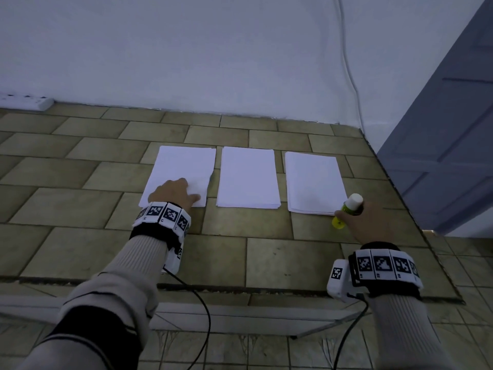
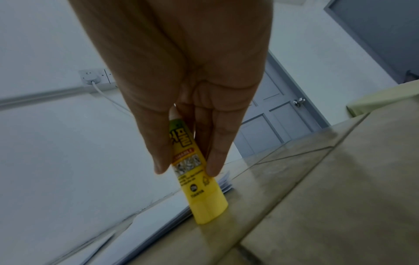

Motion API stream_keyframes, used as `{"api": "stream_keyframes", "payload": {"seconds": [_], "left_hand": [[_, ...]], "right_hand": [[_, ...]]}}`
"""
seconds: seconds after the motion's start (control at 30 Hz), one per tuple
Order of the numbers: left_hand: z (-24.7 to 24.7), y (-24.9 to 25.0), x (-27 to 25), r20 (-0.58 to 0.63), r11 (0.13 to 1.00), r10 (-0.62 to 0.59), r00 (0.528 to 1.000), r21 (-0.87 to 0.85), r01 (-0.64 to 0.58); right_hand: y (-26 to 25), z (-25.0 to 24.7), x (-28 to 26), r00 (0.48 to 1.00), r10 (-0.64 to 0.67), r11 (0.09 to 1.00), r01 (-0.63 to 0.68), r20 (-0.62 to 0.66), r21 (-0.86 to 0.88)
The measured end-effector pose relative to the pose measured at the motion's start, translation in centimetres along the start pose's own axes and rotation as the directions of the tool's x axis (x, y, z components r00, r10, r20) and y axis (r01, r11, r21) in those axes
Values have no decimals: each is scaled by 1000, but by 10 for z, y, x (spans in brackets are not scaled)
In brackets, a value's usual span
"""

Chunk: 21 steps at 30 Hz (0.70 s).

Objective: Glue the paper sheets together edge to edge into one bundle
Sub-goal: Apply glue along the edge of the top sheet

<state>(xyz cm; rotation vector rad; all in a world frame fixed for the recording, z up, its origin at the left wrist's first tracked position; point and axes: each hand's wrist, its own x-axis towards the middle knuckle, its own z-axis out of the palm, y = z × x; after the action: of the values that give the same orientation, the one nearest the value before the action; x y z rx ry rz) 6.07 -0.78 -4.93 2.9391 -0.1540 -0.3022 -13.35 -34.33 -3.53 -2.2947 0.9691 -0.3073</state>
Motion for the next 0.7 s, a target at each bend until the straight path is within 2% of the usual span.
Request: {"api": "stream_keyframes", "payload": {"seconds": [0.1, 0.17, 0.23, 0.33, 0.43, 0.5, 0.6, 0.7], "left_hand": [[-9, 2, -9, -120, 995, -13, 993, -102, 0], [-18, 5, -18, -166, 985, 17, 986, -167, -45], [-24, 8, -27, -195, 961, 94, 976, -237, -140], [-24, 13, -42, -195, 877, 301, 933, -327, -351], [-16, 15, -54, -79, 789, 534, 842, -311, -530], [-9, 16, -64, 52, 757, 628, 776, -272, -594], [-1, 17, -76, 230, 744, 668, 708, -164, -648], [4, 17, -85, 373, 730, 644, 668, -36, -683]], "right_hand": [[1, 1, 0, 1000, -2, 1000, 2, -7, -4], [2, 2, 0, 1000, -10, 1000, 10, -12, -8], [3, 3, 1, 1000, -15, 1000, 15, -7, -5], [4, 2, 1, 1000, -6, 1000, 6, 21, -1], [2, 0, 1, 999, -1, 1000, 1, 37, 0], [2, 0, 1, 999, 2, 1000, -2, 35, 6], [3, 2, 1, 999, -5, 1000, 5, 32, 3], [3, 2, 2, 999, -6, 1000, 6, 42, -2]]}}
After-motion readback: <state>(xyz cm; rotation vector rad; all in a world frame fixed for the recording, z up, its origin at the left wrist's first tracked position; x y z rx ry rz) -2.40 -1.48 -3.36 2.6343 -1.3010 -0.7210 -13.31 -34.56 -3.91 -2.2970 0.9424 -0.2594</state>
